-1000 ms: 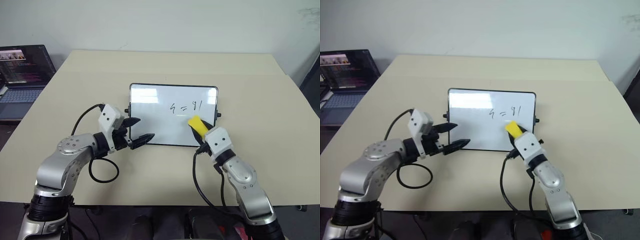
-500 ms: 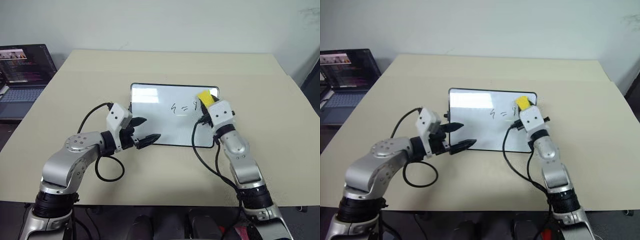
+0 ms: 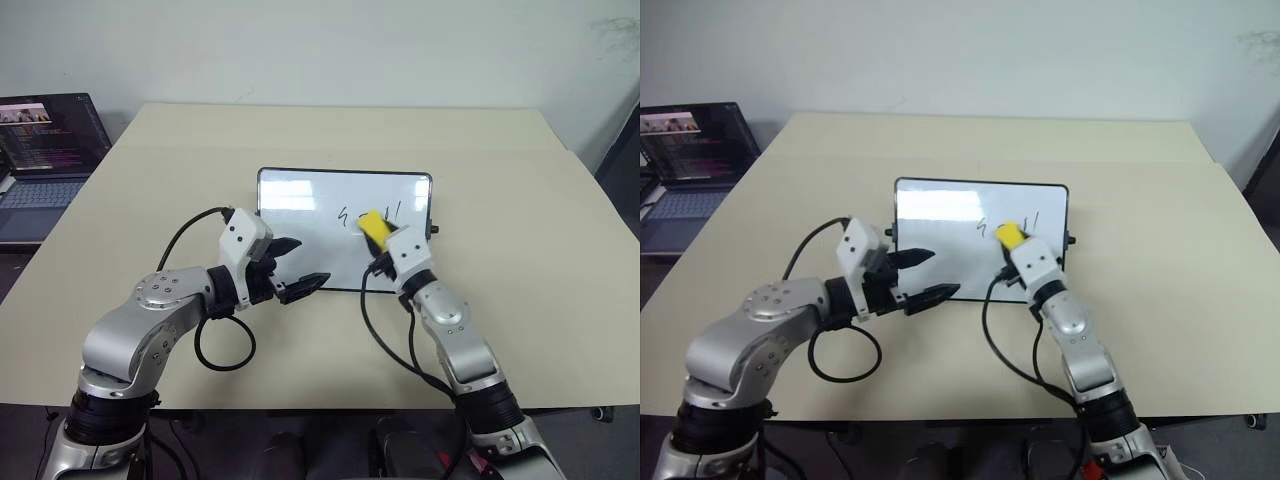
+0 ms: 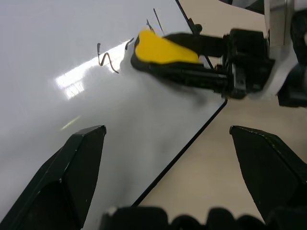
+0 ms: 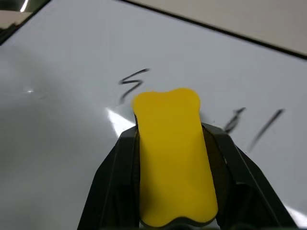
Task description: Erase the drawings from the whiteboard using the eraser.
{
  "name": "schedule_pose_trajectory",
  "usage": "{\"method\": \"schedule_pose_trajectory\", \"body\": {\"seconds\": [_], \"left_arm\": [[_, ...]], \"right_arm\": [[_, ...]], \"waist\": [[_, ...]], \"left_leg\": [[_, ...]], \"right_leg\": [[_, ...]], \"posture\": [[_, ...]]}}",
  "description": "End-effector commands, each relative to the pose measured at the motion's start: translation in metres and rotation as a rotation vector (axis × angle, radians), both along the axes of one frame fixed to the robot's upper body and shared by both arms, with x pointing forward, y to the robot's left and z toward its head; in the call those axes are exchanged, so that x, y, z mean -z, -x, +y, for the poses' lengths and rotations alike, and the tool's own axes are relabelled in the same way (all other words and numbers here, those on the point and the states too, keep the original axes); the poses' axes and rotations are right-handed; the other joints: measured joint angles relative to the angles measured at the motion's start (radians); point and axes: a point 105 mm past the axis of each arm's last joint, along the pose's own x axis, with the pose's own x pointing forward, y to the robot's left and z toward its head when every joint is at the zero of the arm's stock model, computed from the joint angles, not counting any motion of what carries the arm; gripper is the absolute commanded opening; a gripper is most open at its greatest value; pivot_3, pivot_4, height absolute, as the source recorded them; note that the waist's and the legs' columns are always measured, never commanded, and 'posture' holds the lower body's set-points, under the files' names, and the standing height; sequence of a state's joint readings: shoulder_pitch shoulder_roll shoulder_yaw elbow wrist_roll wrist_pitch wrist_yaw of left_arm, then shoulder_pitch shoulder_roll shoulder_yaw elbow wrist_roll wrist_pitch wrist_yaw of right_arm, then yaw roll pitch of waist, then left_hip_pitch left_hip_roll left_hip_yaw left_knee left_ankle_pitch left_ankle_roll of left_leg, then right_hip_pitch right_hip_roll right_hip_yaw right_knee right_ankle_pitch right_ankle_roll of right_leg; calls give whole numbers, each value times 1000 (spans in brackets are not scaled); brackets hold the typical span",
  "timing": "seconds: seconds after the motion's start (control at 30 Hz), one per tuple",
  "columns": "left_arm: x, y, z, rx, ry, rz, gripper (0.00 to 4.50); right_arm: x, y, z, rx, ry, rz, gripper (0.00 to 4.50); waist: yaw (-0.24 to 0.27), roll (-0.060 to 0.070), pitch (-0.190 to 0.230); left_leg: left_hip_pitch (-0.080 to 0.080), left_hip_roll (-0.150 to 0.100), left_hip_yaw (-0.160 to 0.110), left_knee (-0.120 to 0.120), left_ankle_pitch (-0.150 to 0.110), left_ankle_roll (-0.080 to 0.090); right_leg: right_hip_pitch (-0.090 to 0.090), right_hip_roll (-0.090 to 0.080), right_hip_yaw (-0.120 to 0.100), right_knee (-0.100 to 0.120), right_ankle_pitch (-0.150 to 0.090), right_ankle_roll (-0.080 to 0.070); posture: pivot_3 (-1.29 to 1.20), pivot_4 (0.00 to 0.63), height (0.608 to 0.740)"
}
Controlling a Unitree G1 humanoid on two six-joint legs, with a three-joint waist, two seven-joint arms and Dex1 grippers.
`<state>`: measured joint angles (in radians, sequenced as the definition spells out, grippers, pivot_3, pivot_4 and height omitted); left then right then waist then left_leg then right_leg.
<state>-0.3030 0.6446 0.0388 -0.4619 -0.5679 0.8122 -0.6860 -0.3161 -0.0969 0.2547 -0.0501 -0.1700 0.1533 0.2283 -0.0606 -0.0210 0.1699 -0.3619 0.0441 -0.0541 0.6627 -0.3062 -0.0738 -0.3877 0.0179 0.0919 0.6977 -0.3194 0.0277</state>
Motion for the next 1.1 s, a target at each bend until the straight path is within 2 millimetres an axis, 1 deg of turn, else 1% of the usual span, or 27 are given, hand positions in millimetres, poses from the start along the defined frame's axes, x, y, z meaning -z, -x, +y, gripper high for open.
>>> {"method": "schedule_pose_trajectory", "body": {"seconds": [0.03, 0.1, 0.17, 0.27, 0.33, 0.47, 0.6, 0.67, 0.77, 0.83, 0.9, 1.1], "left_arm": [[-8, 1, 6, -9, 0, -52, 4500], [-5, 2, 8, -11, -1, -49, 4500], [-3, 2, 10, -14, -2, -46, 4500], [-1, 3, 12, -17, -3, -44, 4500], [1, 3, 12, -17, -3, -43, 4500], [3, 4, 13, -15, -2, -40, 4500], [4, 4, 13, -13, 0, -40, 4500], [4, 4, 13, -12, 0, -40, 4500], [4, 4, 12, -11, 1, -40, 4500], [4, 4, 11, -11, 2, -39, 4500], [4, 4, 11, -11, 2, -38, 4500], [5, 4, 10, -8, 2, -36, 4500]], "right_arm": [[15, -3, -7, 30, 39, 64, 1434], [1, -13, -19, 100, 35, 3, 1434], [-7, -22, -38, 192, 39, -30, 1434], [-7, -29, -58, 281, 41, -20, 1434], [-5, -30, -64, 305, 33, -10, 1434], [-3, -28, -64, 306, 17, 11, 1434], [6, -24, -60, 293, 18, 57, 1433], [16, -19, -59, 285, 24, 111, 1433], [40, -6, -54, 247, 36, 217, 1433], [47, 3, -47, 207, 50, 232, 1433], [41, 6, -42, 188, 46, 199, 1433], [1, -3, -42, 199, -24, 26, 1433]], "waist": [[0, 0, 0], [1, 0, 0], [2, 0, 0], [7, -1, 0], [13, -2, -1], [13, -2, -1], [14, -3, -2], [14, -4, -2], [14, -6, -5], [13, -7, -6], [9, -8, -7], [2, -7, -5]], "left_leg": [[0, 0, 0, 0, 0, 0], [0, 0, 0, 0, 0, 0], [0, 0, 0, 0, 0, -1], [0, -1, -1, 0, 1, -1], [0, -1, -1, 0, 1, -1], [0, -2, -1, 0, 1, -1], [-1, -1, -2, 0, 1, -1], [0, -1, -2, 0, 1, -1], [0, -1, -2, 0, 1, -1], [0, -1, -2, 0, 1, -1], [2, -1, -2, 0, 1, -1], [4, -1, 0, 0, 1, -1]], "right_leg": [[0, 0, 0, 0, 0, 0], [0, 0, 0, 0, 0, 0], [0, 0, 0, 0, 0, 0], [1, 0, -1, 0, 0, 0], [1, 0, -1, 0, 0, 0], [1, 0, -1, 0, 0, 0], [1, 0, -2, 0, 0, 0], [1, 0, -2, 0, 0, 0], [1, 0, -2, 0, 0, 0], [2, 0, -2, -1, 0, 0], [3, 0, -2, -1, 0, 0], [3, 2, 0, -1, 0, 1]], "posture": [[0, 150, 740], [0, 150, 740], [0, 150, 740], [0, 150, 740], [0, 150, 740], [0, 150, 740], [0, 150, 740], [0, 150, 740], [0, 150, 740], [0, 150, 740], [0, 150, 740], [0, 150, 740]]}}
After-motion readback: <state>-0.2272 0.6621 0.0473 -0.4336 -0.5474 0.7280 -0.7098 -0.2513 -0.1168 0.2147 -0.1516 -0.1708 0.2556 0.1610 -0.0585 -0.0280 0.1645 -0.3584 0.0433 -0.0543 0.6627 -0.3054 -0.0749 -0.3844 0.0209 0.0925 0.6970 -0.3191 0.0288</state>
